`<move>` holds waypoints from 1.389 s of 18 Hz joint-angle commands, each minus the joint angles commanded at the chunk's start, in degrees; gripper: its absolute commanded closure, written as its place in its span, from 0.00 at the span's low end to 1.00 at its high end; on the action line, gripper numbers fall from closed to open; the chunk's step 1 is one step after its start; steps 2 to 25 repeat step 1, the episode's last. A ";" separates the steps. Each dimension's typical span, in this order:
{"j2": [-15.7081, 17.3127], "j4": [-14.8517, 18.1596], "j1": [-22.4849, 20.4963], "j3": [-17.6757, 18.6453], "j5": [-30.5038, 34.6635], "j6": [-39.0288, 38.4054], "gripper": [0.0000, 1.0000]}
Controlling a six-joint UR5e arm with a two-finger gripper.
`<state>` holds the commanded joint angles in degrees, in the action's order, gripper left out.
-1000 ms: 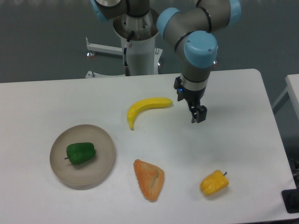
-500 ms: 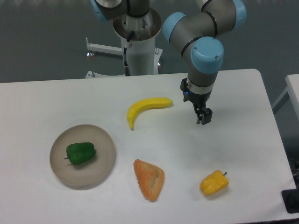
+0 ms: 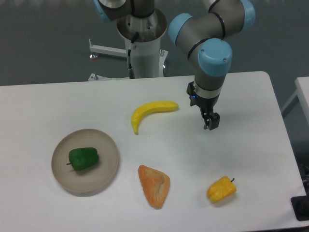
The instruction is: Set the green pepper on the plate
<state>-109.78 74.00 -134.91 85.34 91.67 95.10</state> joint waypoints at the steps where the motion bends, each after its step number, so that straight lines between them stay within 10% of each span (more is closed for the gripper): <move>1: 0.00 0.00 0.00 0.09 0.09 0.09 0.00; 25: 0.00 0.00 0.00 0.09 0.09 0.09 0.00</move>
